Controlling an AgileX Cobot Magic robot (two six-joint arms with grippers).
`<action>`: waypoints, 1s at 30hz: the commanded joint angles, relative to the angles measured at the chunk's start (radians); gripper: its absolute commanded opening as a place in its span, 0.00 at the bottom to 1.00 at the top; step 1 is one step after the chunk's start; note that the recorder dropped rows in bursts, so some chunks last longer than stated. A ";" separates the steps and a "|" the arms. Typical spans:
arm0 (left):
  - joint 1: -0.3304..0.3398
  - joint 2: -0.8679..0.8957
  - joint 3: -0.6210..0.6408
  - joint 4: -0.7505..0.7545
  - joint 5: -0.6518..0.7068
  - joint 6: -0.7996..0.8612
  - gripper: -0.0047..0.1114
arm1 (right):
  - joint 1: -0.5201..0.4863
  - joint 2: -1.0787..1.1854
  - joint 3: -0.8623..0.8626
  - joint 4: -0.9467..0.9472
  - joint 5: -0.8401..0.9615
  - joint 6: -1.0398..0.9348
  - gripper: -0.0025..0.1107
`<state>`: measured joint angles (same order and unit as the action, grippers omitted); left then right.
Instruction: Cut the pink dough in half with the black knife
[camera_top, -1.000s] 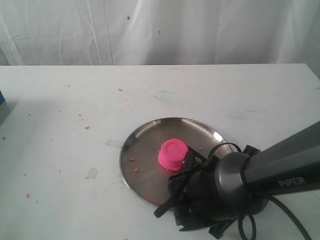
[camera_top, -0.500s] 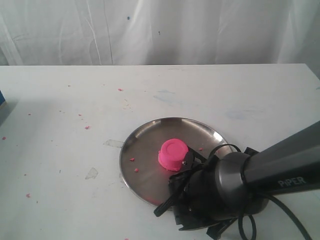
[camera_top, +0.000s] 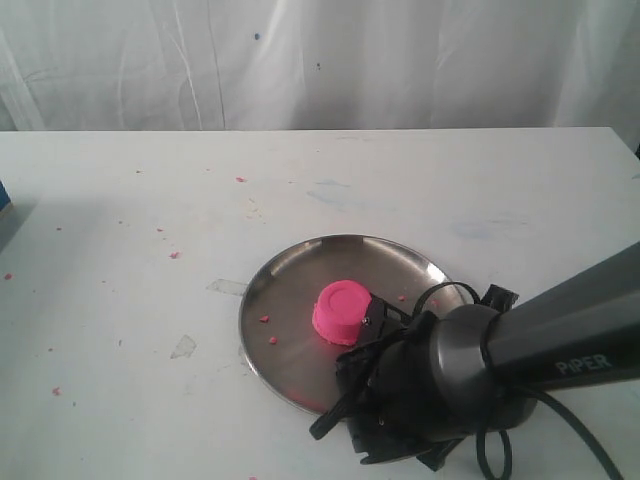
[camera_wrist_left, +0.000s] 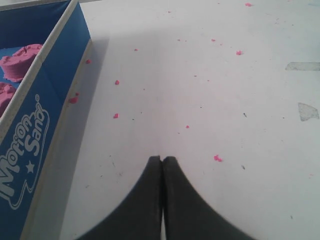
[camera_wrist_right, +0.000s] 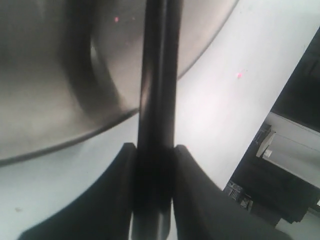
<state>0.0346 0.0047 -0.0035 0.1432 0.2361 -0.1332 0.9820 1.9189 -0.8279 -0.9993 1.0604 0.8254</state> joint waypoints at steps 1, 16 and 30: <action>0.004 -0.005 0.004 -0.008 0.002 -0.001 0.04 | -0.006 -0.002 0.003 -0.055 0.018 0.021 0.02; 0.004 -0.005 0.004 -0.008 0.002 -0.001 0.04 | -0.148 -0.060 0.003 -0.038 -0.119 0.042 0.02; 0.004 -0.005 0.004 -0.008 0.002 -0.001 0.04 | -0.242 -0.190 0.003 0.053 -0.270 0.028 0.02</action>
<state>0.0346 0.0047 -0.0035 0.1432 0.2361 -0.1332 0.7717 1.7588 -0.8259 -0.9751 0.8270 0.8584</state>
